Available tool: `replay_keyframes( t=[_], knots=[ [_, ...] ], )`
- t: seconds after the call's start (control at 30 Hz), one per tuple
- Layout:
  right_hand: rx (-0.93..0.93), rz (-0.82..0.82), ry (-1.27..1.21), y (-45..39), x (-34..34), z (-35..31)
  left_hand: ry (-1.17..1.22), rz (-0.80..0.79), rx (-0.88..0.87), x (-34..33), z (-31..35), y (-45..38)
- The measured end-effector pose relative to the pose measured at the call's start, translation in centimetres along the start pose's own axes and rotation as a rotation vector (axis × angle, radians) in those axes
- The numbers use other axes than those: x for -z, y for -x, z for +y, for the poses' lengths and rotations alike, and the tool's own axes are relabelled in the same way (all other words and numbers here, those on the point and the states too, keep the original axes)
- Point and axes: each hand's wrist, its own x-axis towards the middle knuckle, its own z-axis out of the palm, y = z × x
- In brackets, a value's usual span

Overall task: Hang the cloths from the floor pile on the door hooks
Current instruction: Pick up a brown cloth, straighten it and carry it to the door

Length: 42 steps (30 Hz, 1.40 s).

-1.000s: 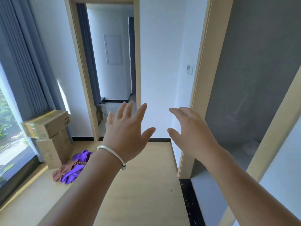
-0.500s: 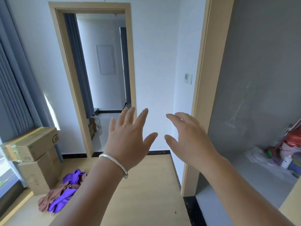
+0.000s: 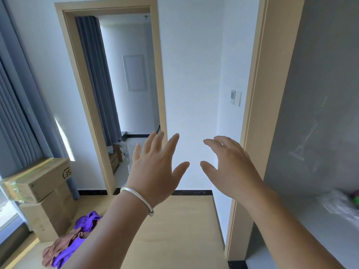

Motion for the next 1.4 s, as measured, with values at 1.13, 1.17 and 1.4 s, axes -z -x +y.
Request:
replay_keyframes(
  t=[1.13,1.17,1.4],
  knots=[
    [0.017,-0.010,0.044,-31.8,-20.1,7.5,0.045,0.059,0.030,-17.9,-15.8,-30.2],
    [0.017,-0.019,0.043,-32.4,-20.7,7.6,0.051,0.049,0.034,-18.4,-16.3,-30.7],
    [0.021,-0.061,0.003,-37.2,-25.2,8.7,0.043,0.004,0.072,-22.1,-19.4,-34.4]
  ],
)
